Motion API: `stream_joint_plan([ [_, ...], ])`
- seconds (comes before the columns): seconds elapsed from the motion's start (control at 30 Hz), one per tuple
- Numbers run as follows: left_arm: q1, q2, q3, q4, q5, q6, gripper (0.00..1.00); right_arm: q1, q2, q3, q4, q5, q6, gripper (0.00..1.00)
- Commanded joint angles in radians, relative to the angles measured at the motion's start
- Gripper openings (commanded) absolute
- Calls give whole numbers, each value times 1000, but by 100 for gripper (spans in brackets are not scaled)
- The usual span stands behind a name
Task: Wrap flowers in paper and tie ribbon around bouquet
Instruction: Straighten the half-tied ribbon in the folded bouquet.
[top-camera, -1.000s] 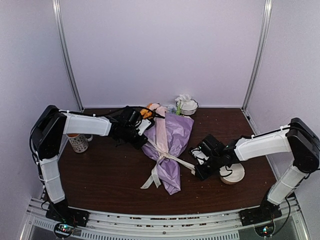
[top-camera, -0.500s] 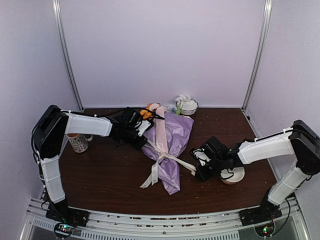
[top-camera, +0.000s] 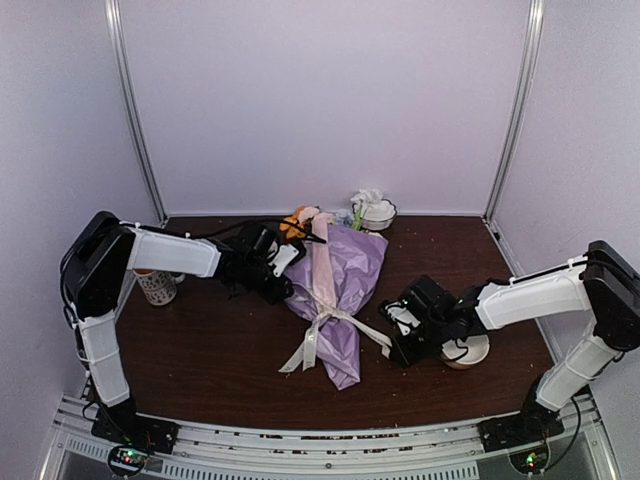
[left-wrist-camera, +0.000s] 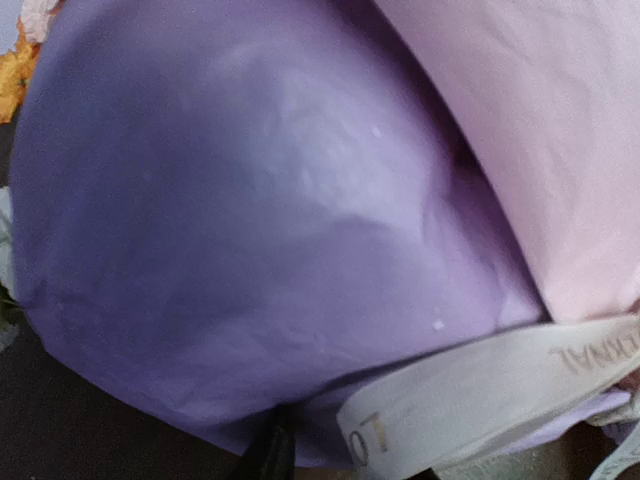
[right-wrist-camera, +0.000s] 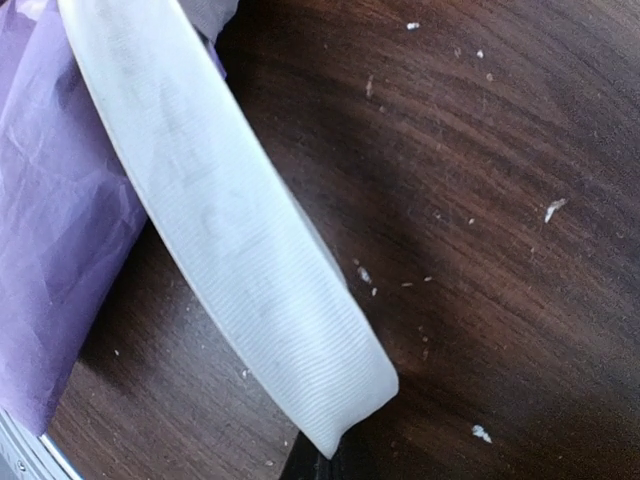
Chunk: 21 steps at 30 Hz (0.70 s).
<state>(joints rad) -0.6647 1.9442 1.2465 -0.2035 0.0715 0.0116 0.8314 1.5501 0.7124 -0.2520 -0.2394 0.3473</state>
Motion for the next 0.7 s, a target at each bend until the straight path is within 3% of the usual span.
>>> stream_joint_plan([
  [0.0,11,-119,-96,131,120,30,42,14,15,53,-161,-5,-16,0],
  [0.07,10,-175,-119,150,165,48,53,14,19,94,-171,3,-31,2],
  [0.17,5,-250,-145,118,243,86,61,14,30,149,-201,12,-52,16],
  [0.27,-10,-306,-178,50,302,118,63,14,17,169,-216,20,-63,30],
  [0.4,-78,-337,-195,-107,438,168,56,12,-10,175,-225,23,-67,43],
  [0.53,-186,-314,-175,-253,485,188,58,13,-5,186,-228,40,-65,45],
  [0.67,-213,-283,-167,-301,484,140,62,12,11,193,-232,55,-59,45],
])
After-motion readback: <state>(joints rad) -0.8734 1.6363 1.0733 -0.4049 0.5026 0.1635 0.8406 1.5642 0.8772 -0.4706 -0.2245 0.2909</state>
